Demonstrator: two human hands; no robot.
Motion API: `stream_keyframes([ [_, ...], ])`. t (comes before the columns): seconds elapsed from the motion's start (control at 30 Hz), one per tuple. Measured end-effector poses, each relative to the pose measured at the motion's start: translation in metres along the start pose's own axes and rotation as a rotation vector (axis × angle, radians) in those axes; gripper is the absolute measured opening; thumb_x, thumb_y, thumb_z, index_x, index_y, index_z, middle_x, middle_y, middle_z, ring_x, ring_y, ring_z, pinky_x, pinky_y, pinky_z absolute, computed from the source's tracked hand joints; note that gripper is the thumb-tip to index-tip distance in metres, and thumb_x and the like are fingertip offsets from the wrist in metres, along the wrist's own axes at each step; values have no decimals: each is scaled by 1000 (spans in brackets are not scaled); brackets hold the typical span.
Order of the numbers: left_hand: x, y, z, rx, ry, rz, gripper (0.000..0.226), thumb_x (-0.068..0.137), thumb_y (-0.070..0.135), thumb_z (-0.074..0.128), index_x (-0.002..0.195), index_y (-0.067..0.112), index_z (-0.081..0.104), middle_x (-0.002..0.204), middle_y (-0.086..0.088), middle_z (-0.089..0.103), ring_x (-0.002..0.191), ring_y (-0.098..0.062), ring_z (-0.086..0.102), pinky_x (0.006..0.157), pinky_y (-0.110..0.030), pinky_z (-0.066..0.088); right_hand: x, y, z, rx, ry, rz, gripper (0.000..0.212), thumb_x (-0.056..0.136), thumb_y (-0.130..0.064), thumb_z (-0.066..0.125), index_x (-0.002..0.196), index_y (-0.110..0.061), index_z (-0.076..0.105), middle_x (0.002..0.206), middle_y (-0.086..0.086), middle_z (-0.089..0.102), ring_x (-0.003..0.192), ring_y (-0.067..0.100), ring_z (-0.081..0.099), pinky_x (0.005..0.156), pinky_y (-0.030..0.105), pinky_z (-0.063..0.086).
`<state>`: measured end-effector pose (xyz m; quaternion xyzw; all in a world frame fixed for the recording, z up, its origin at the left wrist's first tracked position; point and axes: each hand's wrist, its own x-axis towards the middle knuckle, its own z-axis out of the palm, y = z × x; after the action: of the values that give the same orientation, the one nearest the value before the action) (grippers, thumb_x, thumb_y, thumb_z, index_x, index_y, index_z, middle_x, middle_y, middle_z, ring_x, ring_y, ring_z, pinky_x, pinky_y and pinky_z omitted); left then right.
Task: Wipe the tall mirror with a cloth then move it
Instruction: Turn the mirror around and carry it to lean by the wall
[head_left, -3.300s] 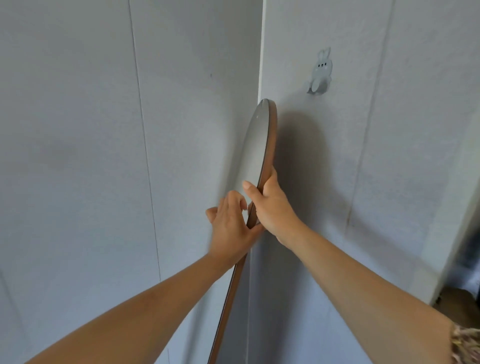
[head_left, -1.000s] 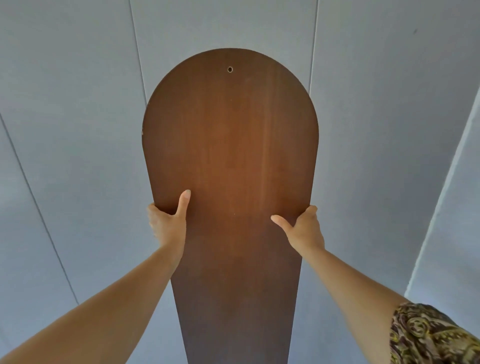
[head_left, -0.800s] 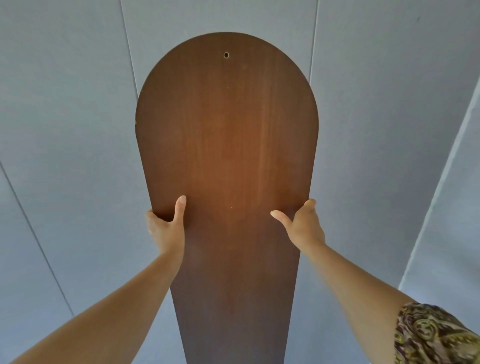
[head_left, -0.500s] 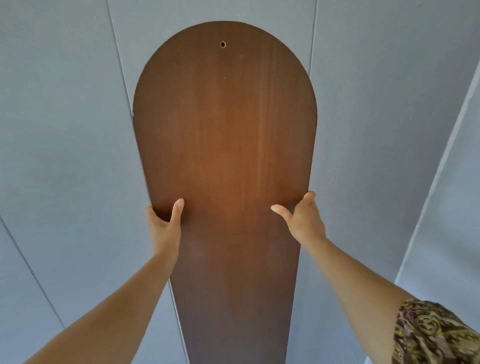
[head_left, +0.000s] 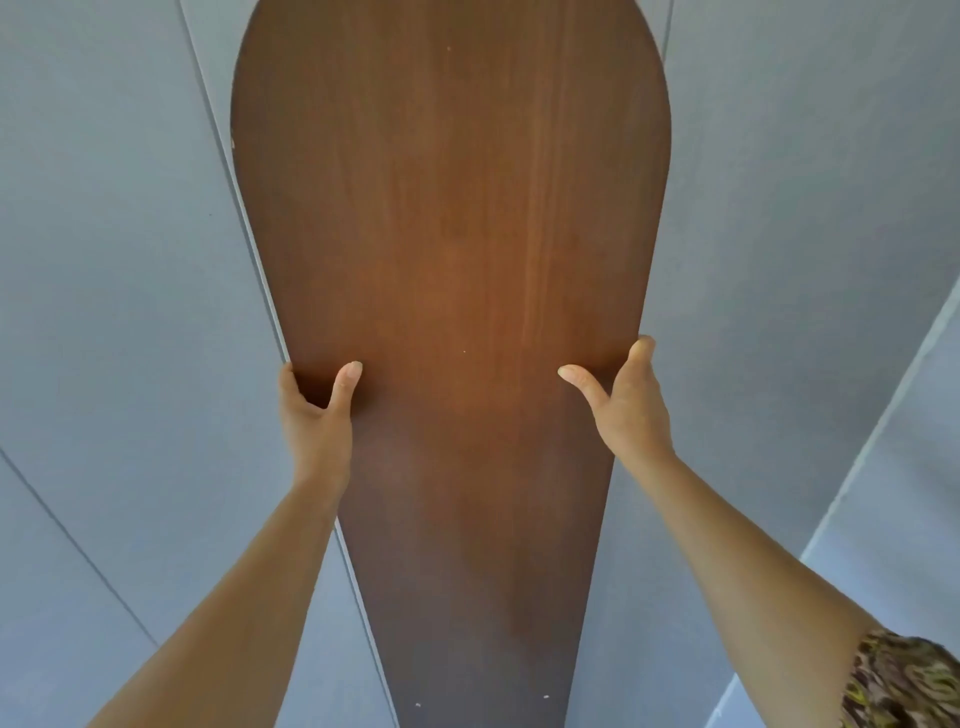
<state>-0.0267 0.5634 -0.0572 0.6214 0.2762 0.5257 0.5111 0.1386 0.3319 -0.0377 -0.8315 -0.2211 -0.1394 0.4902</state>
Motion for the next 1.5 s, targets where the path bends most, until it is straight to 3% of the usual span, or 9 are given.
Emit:
stream_keyframes([
  [0.23,-1,-3,5,13,72,46,52,91,39,70,136,20,54,135,11,63,124,-1,57,109,-20,42,-1,12,13,168,86,-49,61,78,-60,64,113,-19,35,110,-4,59,96,22,61,82,43,55],
  [0.43,-11,-41,6,37,153,-19,35,95,53,56,100,18,55,100,5,57,96,-11,53,94,-27,41,2,16,18,202,146,-79,67,75,-62,66,119,-18,39,115,-3,61,99,21,63,82,45,56],
  [0.5,-15,-45,9,50,157,-48,24,97,49,56,100,25,56,103,10,58,96,-5,54,93,-21,41,4,17,19,227,155,-72,69,74,-62,67,121,-19,40,116,-3,61,100,20,63,83,45,56],
  [0.63,-13,-47,14,70,195,-57,40,97,52,53,115,17,59,116,6,63,112,-10,57,103,-27,42,7,18,23,279,153,-34,72,71,-64,69,121,-20,43,117,-2,62,101,21,63,84,45,56],
  [0.77,-15,-46,17,82,206,-72,35,100,46,53,80,17,52,82,11,52,75,-4,47,76,-20,40,8,22,25,304,169,-1,69,68,-66,70,113,-18,50,107,-3,65,93,19,64,82,44,56],
  [0.9,-14,-45,14,62,194,-88,48,98,48,57,66,26,29,69,13,27,61,-4,27,62,-23,25,5,25,31,354,201,78,57,64,-67,72,100,-24,58,98,-7,68,88,14,65,82,34,56],
  [1.2,-28,-53,15,-105,257,-160,48,94,56,59,63,32,32,61,18,31,59,-3,32,64,-20,26,-38,26,55,515,304,255,61,74,-52,73,119,-19,49,104,-14,60,86,-4,59,70,-1,43],
  [1.3,-30,-50,13,-162,271,-150,53,95,50,61,62,28,26,50,18,28,53,-3,28,60,-21,24,-44,26,55,518,311,271,63,75,-49,73,124,-15,51,109,-11,59,92,6,58,83,12,44],
  [1.5,-26,-53,5,-341,228,-121,47,90,48,68,65,26,35,72,15,37,68,-5,34,69,-18,29,-49,29,53,577,311,308,67,70,-55,75,121,-17,55,115,-5,65,105,12,61,99,32,49],
])
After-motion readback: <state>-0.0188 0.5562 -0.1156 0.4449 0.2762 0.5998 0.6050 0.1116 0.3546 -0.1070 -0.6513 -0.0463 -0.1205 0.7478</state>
